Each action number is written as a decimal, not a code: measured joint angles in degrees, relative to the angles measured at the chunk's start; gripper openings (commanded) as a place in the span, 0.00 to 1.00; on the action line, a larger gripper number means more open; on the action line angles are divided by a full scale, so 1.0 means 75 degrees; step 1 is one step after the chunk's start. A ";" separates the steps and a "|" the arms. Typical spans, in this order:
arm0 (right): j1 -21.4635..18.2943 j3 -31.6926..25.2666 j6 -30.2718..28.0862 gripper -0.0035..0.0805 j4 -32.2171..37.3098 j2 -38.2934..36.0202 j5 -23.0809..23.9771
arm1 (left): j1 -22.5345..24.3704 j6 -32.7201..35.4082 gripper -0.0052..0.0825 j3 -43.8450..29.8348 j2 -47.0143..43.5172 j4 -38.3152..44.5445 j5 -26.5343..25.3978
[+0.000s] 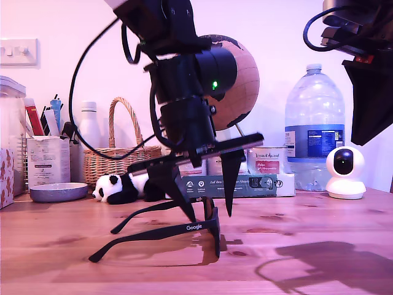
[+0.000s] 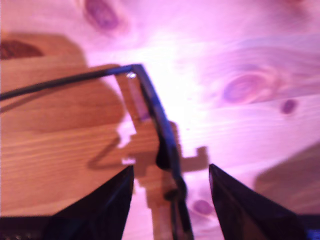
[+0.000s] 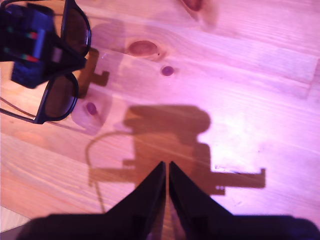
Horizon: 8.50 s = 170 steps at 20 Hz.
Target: Pick up the sunglasses and close them, then place them back on the table
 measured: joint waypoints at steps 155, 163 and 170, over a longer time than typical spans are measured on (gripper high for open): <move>0.0271 0.0052 0.1259 0.38 0.3966 0.2704 -0.8434 | -0.1571 0.7577 0.04 -0.5560 -0.6184 0.3815 0.0866; 0.0501 0.0061 0.0697 0.38 0.3483 0.2704 -0.8393 | -0.1600 0.7793 0.04 -0.5560 -0.6184 0.3861 0.0437; -0.0023 0.0085 0.0653 0.38 0.4403 0.2704 -0.8029 | -0.1568 0.7624 0.04 -0.5560 -0.6184 0.3867 0.0970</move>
